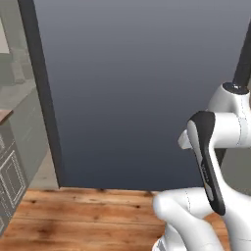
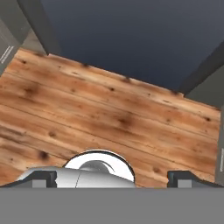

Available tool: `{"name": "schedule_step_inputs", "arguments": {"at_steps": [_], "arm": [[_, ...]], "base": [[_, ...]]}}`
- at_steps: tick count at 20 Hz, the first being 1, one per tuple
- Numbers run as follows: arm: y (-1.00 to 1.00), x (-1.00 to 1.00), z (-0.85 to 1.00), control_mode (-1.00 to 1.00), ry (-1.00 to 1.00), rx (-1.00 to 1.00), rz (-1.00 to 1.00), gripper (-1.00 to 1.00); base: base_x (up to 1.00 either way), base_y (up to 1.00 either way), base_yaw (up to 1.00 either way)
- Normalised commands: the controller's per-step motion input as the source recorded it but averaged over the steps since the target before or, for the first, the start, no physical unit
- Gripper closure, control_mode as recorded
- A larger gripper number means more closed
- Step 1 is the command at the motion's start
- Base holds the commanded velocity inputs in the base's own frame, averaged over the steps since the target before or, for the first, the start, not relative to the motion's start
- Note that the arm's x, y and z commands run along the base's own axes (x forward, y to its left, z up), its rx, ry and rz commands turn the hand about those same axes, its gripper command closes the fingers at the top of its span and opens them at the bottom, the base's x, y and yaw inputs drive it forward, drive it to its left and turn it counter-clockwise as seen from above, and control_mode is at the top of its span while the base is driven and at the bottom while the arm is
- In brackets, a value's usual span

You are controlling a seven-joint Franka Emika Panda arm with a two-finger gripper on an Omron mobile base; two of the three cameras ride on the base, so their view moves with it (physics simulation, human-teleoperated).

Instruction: There is a tray on the dining counter. Grab the cup, mug, and pitcher and place them on the tray. The pitcher may be placed next to the tray if it cannot fit the tray.

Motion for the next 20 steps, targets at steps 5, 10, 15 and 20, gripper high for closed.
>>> {"name": "schedule_step_inputs", "arguments": {"at_steps": [5,10,15,20], "arm": [[0.0,0.0,0.0,1.0,0.0,0.0,0.0,-1.0],[0.0,0.0,0.0,1.0,0.0,0.0,0.0,-1.0],[0.0,0.0,0.0,1.0,0.0,0.0,0.0,-1.0],[0.0,0.0,0.0,1.0,0.0,0.0,0.0,-1.0]], "base": [[1.0,0.0,0.48],[1.0,0.0,0.49],[0.88,0.01,0.56],[0.55,0.08,0.6]]}}
